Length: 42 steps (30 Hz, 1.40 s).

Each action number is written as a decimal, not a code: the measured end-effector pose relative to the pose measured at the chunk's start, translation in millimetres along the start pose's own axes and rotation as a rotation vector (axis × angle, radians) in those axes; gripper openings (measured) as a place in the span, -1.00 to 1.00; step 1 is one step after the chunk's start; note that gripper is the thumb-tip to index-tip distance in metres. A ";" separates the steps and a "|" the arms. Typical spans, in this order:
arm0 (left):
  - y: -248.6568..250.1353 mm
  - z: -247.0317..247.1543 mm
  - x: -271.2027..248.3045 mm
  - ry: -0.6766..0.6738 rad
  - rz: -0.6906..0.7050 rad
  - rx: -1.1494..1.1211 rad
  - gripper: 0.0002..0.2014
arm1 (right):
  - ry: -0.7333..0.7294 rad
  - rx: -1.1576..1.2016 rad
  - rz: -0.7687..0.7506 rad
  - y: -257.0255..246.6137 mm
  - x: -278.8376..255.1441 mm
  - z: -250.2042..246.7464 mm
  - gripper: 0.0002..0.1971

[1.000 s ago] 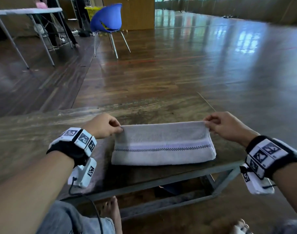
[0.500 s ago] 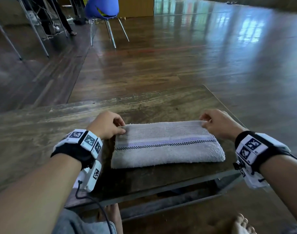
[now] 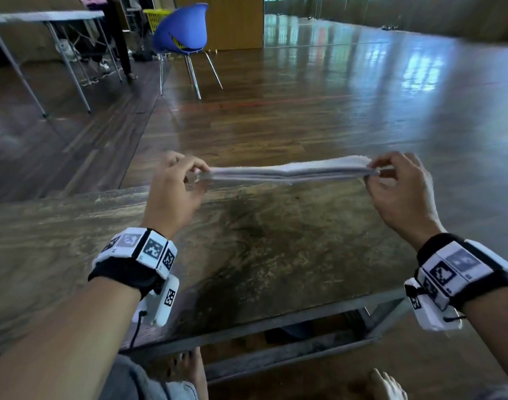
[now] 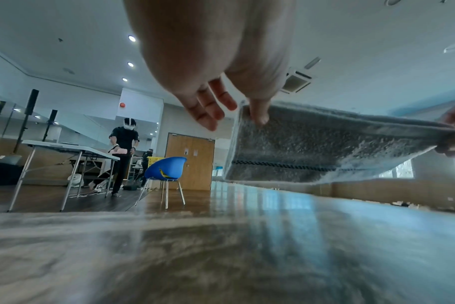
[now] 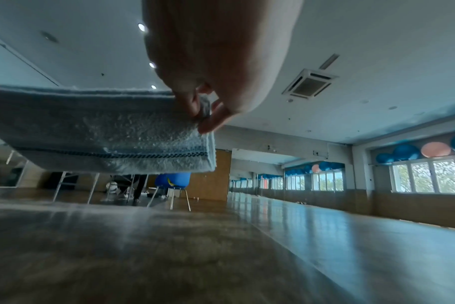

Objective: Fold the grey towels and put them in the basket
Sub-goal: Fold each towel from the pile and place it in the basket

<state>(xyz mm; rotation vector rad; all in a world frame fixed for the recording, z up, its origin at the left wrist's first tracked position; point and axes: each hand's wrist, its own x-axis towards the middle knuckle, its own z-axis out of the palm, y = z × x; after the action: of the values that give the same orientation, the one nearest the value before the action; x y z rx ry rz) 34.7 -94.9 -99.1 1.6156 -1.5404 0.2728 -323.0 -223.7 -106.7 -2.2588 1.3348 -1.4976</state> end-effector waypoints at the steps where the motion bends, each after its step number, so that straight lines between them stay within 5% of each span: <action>1: -2.7 2.2 -4.8 -0.078 -0.038 0.012 -0.87 | -0.069 -0.027 0.015 4.8 -6.2 0.8 -0.81; 6: -25.5 23.5 -31.2 -0.652 -0.367 0.083 -0.73 | -0.707 -0.168 0.280 31.7 -39.8 10.2 -0.76; 10: -34.1 43.0 -33.8 -0.636 -0.520 0.165 -0.76 | -0.684 -0.259 0.406 29.5 -40.2 20.8 -0.95; 16: -29.1 59.6 -27.8 -0.683 -0.644 0.286 -0.45 | -0.728 -0.365 0.512 31.9 -38.3 30.2 -0.56; 22: -26.6 54.5 -18.8 -0.515 -0.604 0.326 -0.50 | -0.591 -0.343 0.482 20.0 -30.7 23.2 -0.66; 28: -18.4 53.7 -27.3 -0.565 -0.621 0.374 -0.63 | -0.637 -0.550 0.470 10.0 -35.4 21.9 -0.82; 32: -1.9 54.5 -29.0 -0.475 -0.323 0.341 -0.86 | -0.596 -0.480 0.247 11.4 -41.6 29.2 -0.72; 36: 15.5 64.7 -30.6 -0.748 -0.105 0.171 -0.76 | -0.894 -0.339 0.023 6.6 -47.4 38.5 -0.65; 39: 20.8 70.6 -27.3 -0.847 -0.136 0.252 -0.73 | -0.910 -0.358 0.022 1.2 -42.1 41.0 -0.69; 42: 25.6 70.9 -23.6 -0.909 -0.174 0.242 -0.52 | -0.954 -0.438 -0.031 -5.6 -35.8 40.3 -0.47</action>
<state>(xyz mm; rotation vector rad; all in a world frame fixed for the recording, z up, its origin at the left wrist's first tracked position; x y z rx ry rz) -21.0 -124.0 -146.9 2.2126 -2.0455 -0.4601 -292.0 -208.5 -148.5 -2.6477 1.3279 0.0084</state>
